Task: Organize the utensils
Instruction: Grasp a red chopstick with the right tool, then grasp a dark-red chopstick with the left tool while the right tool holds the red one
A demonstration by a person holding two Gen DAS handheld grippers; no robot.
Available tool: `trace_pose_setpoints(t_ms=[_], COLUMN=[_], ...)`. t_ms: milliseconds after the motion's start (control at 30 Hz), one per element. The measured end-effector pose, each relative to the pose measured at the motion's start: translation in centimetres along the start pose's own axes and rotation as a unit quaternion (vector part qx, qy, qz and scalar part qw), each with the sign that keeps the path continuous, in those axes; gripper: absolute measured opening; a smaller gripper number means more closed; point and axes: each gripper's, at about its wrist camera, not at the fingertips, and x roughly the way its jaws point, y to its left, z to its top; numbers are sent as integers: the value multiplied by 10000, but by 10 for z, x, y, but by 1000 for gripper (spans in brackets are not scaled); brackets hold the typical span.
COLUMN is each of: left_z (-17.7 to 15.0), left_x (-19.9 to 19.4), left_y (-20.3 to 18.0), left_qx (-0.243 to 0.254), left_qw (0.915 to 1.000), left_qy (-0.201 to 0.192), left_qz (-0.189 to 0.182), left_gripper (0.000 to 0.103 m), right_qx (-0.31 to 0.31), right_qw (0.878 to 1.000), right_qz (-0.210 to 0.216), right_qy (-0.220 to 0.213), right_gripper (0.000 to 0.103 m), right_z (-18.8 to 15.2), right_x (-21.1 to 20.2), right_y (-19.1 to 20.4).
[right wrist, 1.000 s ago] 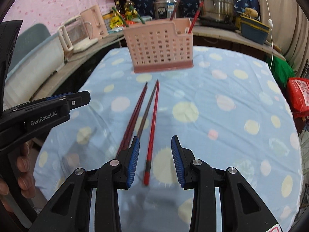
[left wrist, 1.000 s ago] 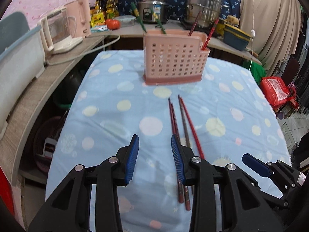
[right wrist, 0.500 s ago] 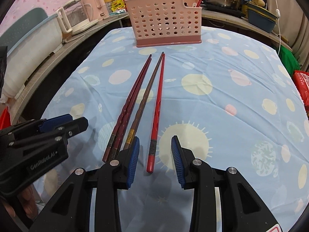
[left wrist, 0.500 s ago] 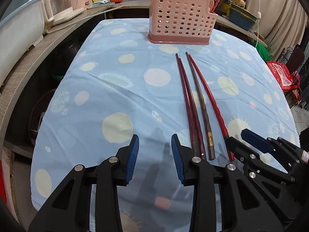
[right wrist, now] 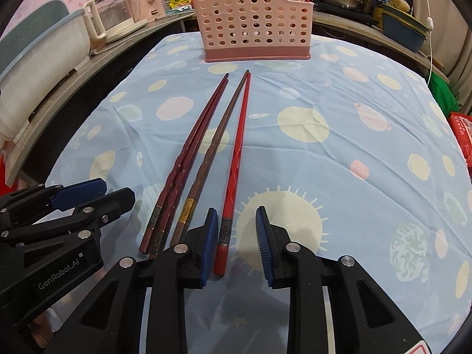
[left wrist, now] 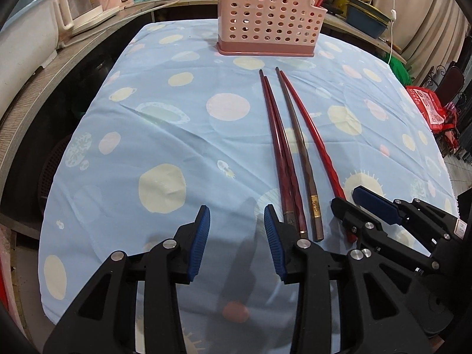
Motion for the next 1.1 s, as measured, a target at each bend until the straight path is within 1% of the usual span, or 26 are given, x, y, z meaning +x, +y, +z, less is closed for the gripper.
trace_pose_setpoints(t_ms=[67,133,233,533,733,933,1100], left_z=[0,0,-1,-2,-3,-1,-2], left_x=[1,2,3,8,11,6,8], left_y=[-1,-1,-2,-6,-12,-12,-16], left_qx=[6,9,9,-44,61,-5,52], left_qw=[10000,10000,10000,9996,9996,9995,9992], left_qy=[17,32,56,152,155,128,158], left_qz=[-7,-8,-17,-237,-219,-295,-351], left_gripper=[37,39,40,40,40,40,40], right_qx=[23,81,171,267,287,322,374], right_qw=[10000,10000,9998,9995,9994,9993,9991], right_qz=[-2,1,49,133,156,194,202], right_qy=[3,17,54,80,76,70,72], right_gripper=[19,12,8,7,7,7,7], right_z=[0,0,0,-1,-2,-3,-2], right_x=[0,0,0,0,-1,-2,-3], right_y=[-2,-6,-11,-15,-16,-17,-20])
